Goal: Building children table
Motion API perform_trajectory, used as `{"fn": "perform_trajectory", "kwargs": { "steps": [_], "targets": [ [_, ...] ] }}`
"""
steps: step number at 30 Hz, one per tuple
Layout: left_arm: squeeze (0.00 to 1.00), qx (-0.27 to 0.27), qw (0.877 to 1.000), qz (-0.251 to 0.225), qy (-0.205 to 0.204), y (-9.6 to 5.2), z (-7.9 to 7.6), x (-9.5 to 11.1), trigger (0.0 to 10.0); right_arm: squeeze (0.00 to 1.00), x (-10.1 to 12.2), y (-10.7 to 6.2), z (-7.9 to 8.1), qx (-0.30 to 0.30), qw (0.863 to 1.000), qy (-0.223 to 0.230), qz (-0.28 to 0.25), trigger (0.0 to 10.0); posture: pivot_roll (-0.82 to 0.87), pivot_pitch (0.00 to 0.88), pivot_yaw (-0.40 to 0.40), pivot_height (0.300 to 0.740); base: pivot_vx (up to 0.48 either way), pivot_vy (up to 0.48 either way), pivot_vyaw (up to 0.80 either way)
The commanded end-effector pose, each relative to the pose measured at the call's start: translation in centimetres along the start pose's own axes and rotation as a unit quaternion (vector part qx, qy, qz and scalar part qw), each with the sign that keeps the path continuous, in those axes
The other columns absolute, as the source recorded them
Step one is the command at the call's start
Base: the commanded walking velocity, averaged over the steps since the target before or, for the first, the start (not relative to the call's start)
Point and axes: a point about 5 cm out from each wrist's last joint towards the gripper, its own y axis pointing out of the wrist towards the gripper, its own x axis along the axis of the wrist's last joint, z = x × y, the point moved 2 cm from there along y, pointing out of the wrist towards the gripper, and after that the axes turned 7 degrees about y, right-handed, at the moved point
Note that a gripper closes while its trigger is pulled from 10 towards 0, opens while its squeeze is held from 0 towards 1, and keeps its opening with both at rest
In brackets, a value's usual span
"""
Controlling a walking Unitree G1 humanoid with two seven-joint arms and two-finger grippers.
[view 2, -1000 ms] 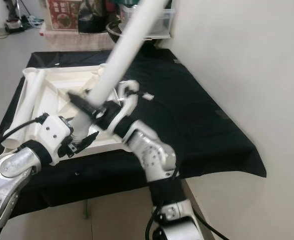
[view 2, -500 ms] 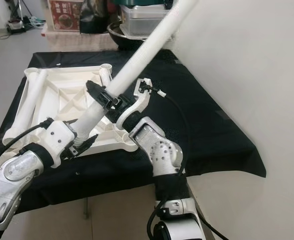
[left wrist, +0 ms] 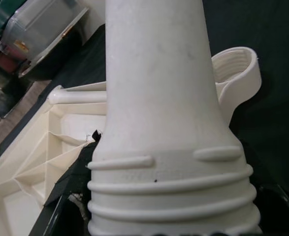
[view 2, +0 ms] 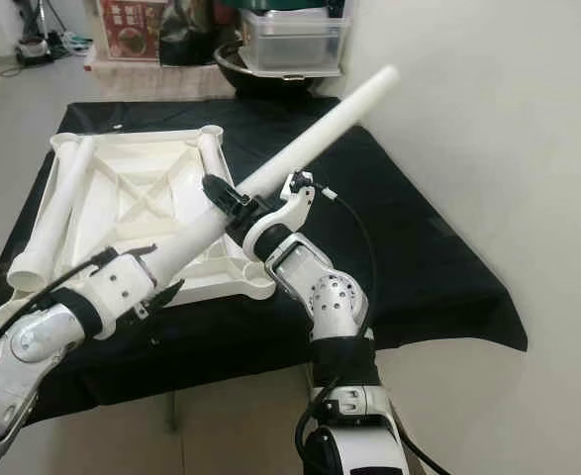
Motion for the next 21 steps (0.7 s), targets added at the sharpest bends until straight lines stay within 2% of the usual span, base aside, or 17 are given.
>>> {"fn": "perform_trajectory", "kwargs": {
  "steps": [1,12,13,14,15,18,21],
  "targets": [
    [0.0,-0.033,0.998,-0.034,0.031,0.1,-1.1,1.2,10.0,0.0,-3.6,2.6,4.7,0.06,0.996,0.058,0.033,0.0,0.11,0.0,-0.074,0.74,0.0,0.0,0.0],
    [0.0,-0.035,0.998,-0.029,0.047,0.3,-1.3,0.7,10.0,0.0,-3.5,2.4,5.3,0.049,0.995,0.072,0.041,0.0,0.11,0.0,-0.073,0.74,0.0,0.0,0.0],
    [0.29,-0.021,0.998,-0.032,0.052,0.2,-0.8,0.6,10.0,0.0,-3.4,2.3,5.3,0.045,0.996,0.071,0.041,0.0,0.11,0.0,-0.075,0.74,0.0,0.0,0.0],
    [0.29,-0.021,0.998,-0.032,0.052,0.2,-0.8,0.6,10.0,0.0,-3.4,2.3,5.3,0.045,0.996,0.071,0.041,0.0,0.11,0.0,-0.075,0.74,0.0,0.0,0.0],
    [1.0,-0.004,0.998,-0.034,0.043,0.1,-0.3,0.6,10.0,0.0,-3.3,2.3,5.3,0.045,0.996,0.066,0.039,0.0,0.11,0.0,-0.076,0.74,0.0,0.0,0.0],
    [1.0,0.007,0.999,-0.037,0.037,0.0,0.1,0.6,10.0,0.0,-3.2,2.2,5.3,0.044,0.996,0.064,0.038,0.0,0.11,0.0,-0.076,0.74,0.0,0.0,0.0],
    [1.0,0.042,0.998,-0.048,0.013,-0.7,1.1,1.0,10.0,0.0,-1.8,2.3,5.2,0.047,0.998,0.034,0.014,0.0,0.11,0.0,-0.081,0.74,0.0,0.0,0.0]
  ]
}}
